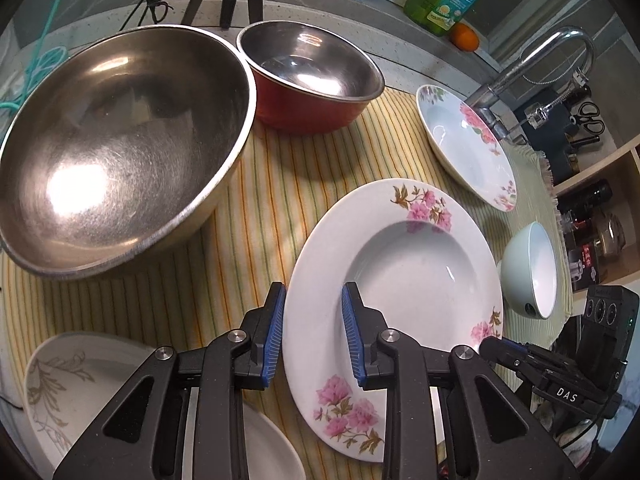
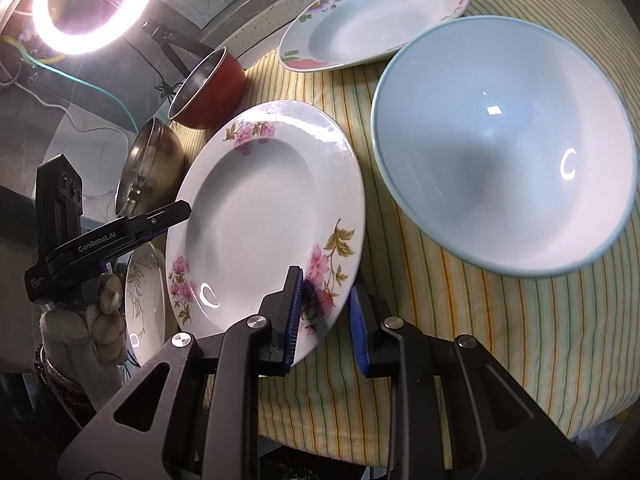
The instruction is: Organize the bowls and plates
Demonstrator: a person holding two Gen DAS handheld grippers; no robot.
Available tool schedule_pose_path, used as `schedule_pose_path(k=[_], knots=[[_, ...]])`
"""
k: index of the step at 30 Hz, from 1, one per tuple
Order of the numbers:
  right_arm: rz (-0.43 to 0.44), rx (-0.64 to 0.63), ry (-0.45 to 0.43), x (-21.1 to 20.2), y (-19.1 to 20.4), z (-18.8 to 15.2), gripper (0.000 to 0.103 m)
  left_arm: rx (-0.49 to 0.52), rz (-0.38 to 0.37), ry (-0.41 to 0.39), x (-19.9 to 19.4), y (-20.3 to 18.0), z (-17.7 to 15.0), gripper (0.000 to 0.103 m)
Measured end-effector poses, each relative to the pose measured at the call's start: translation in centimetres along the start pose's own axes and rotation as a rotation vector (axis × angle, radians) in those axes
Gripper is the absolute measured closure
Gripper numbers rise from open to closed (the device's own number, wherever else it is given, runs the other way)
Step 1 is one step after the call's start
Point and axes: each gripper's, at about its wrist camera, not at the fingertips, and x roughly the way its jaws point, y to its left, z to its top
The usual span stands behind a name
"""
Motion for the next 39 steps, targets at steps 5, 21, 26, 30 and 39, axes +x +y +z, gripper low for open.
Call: schedule_pose_path(k=[5,21,26,30,39], knots=[[-0.001,-0.004,0.006,-0.5,-0.3,-1.1,0.08,-0.002,0.004,-0.001,-0.2,-0.4,-1.2,0.077],[0.0,-0.005,0.023,-2.2,-1.0,-4.0,0.08,0.002,0.012,0.002,-0.8,-1.4,-4.6,0.077],[-0.003,-0.01,0.033,-2.0,-0.8,-4.4,0.08,0.005,0.014,0.003,-0.7,-1.8,-5.1,0.077],[-0.006,-0.013,0.036,-2.0,-0.6,-4.7,0.08,0.004,0.015,0.003,-0.7,-1.9,-5.4,0.077],[-0.013,-0.025,0.048,-2.3,-0.5,-5.3,0.079,0.012,0.013,0.009,-0.5,-2.4,-5.8,0.077]])
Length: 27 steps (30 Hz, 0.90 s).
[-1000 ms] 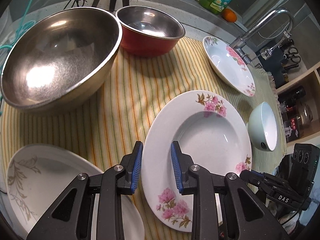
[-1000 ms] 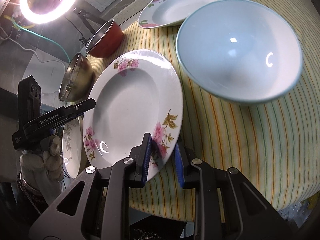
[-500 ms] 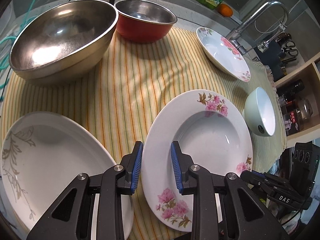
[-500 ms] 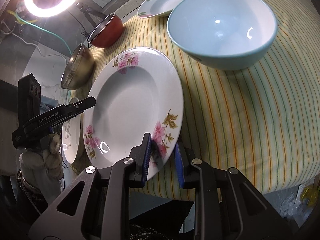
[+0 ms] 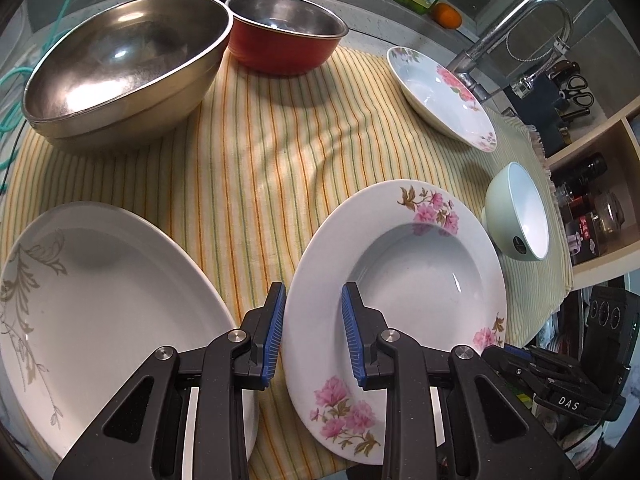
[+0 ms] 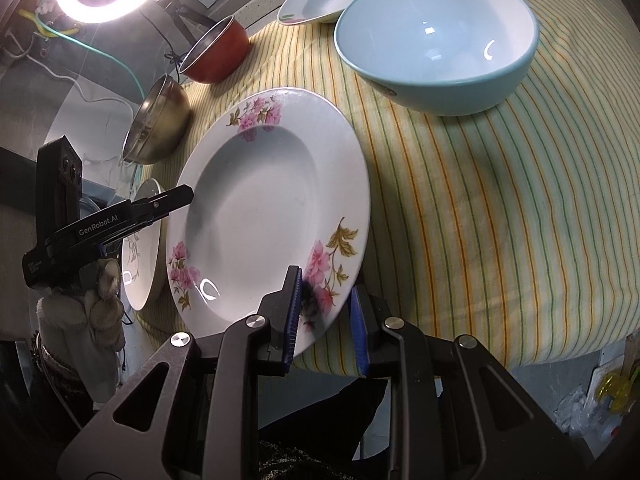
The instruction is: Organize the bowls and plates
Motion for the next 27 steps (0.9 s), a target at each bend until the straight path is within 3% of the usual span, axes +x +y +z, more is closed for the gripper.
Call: schedule_pose_path(k=[19,22,24,27], knots=[[-0.04,-0.033,-0.006,-0.5,0.2,0.0,0.077,0.008,0.009,-0.007,-0.3,-0.1,0.1,0.077],[-0.044,-0.044,-0.014,-1.0,0.1,0.3,0.076,0.012,0.012,-0.024,-0.8,-0.2,0.3,0.07],[-0.049,-0.049,-0.018,-1.3,0.1,0.3,0.072,0.008,0.009,-0.037,-1.3,-0.2,0.4,0.058],[-0.067,-0.072,-0.038,-2.2,0.2,0.4,0.049,0.003,-0.001,-0.074,-2.3,-0.3,0.5,0.056]])
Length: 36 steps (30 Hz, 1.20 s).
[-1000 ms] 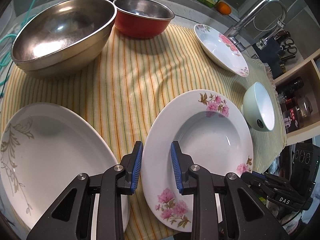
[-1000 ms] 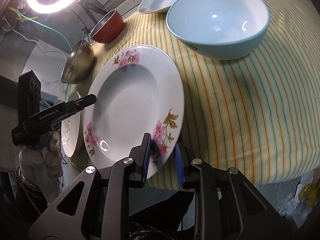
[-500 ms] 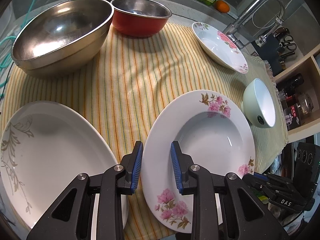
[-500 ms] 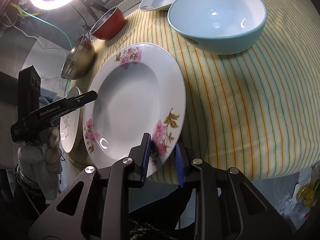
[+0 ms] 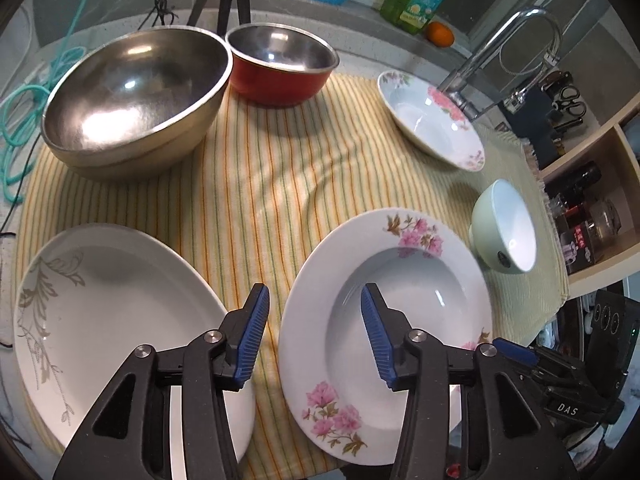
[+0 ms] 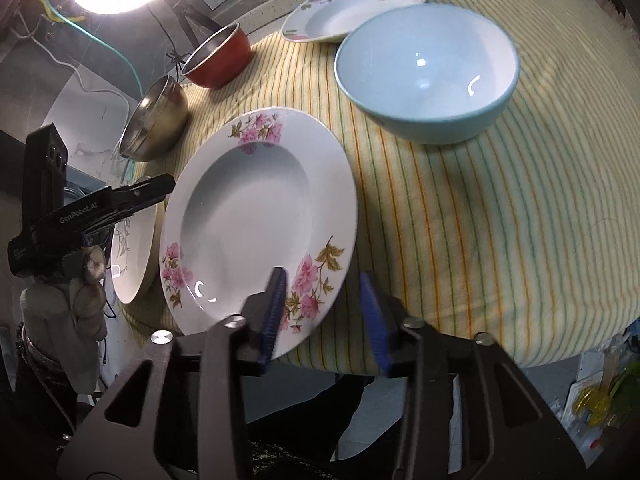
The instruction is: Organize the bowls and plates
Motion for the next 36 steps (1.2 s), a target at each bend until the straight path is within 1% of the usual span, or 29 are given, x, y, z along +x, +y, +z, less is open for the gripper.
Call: schedule_pose_path(k=[1,4,7,8,9,13,17,21,23,28,31,33,34,35,36], knots=[[-0.001,-0.005,-0.012,-0.4,0.0,0.1,0.041,-0.002,0.0,-0.007,-0.3,0.0,0.0,0.055],[0.006,-0.024,-0.039,-1.5,0.1,0.4,0.039,-0.022,-0.009,-0.025,-1.2,0.3,0.0,0.052],[-0.004,-0.057,-0.056,-2.4,0.6,1.1,0.031,-0.045,-0.008,-0.053,-2.2,0.7,0.0,0.048],[-0.007,-0.072,-0.067,-2.8,0.7,1.3,0.031,-0.056,-0.005,-0.068,-2.8,1.0,0.0,0.044],[-0.01,-0.086,-0.076,-3.0,1.0,1.5,0.03,-0.071,-0.003,-0.085,-3.3,1.3,-0.1,0.042],[-0.012,-0.124,-0.107,-4.2,1.6,2.7,0.03,-0.121,0.005,-0.114,-4.8,2.3,-0.3,0.042],[-0.012,-0.138,-0.138,-5.2,1.5,4.4,0.03,-0.158,0.027,-0.162,-6.5,3.2,-0.3,0.042],[-0.009,-0.139,-0.165,-6.4,0.7,6.3,0.03,-0.161,0.039,-0.204,-7.8,3.3,0.4,0.042],[-0.014,-0.135,-0.177,-6.8,0.0,7.7,0.03,-0.164,0.029,-0.226,-8.1,3.0,1.0,0.042],[-0.015,-0.117,-0.206,-8.0,-2.5,11.3,0.03,-0.137,-0.002,-0.249,-7.1,0.9,2.7,0.042],[-0.032,-0.117,-0.214,-8.3,-4.4,13.9,0.03,-0.12,-0.03,-0.241,-5.6,-0.8,4.0,0.042],[-0.024,-0.11,-0.21,-8.3,-5.6,15.1,0.03,-0.105,-0.055,-0.235,-4.2,-2.3,4.9,0.042],[-0.022,-0.105,-0.202,-8.1,-6.2,16.0,0.034,-0.102,-0.06,-0.231,-3.7,-2.7,5.3,0.042],[-0.015,-0.1,-0.193,-7.8,-6.8,16.9,0.041,-0.101,-0.071,-0.225,-2.9,-3.4,5.8,0.042],[-0.005,-0.1,-0.183,-7.5,-7.3,17.4,0.043,-0.1,-0.084,-0.22,-2.3,-3.8,6.1,0.042]])
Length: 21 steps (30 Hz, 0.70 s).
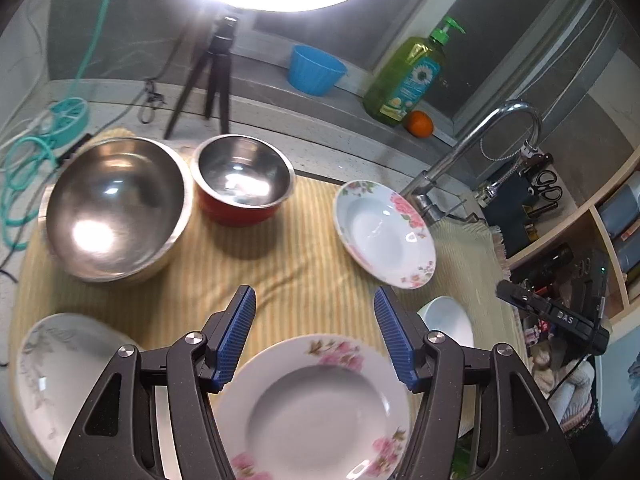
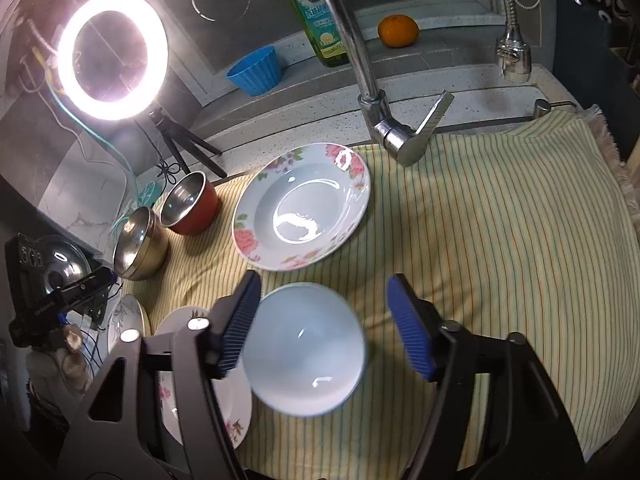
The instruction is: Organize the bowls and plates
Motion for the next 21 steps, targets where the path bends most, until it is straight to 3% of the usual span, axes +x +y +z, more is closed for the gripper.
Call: schedule_pose_path(k=[4,11,21], knots=[[0.004,-0.019,0.039,2.3,-1.7,2.1,0.052,-0.013,-0.031,0.037,3.5,-1.5,0.8,0.045],[0.062,-0.027,0.107,6.4,-4.1,5.3,0.067,-0.036,-0.015,0.073,8.5,-2.7,2.6,0.065],[0.09,-0.048,0.152,10.9,-4.6,7.5,0.076,-0.101,-0.006,0.103,12.5,-1.9,3.9,0.073]])
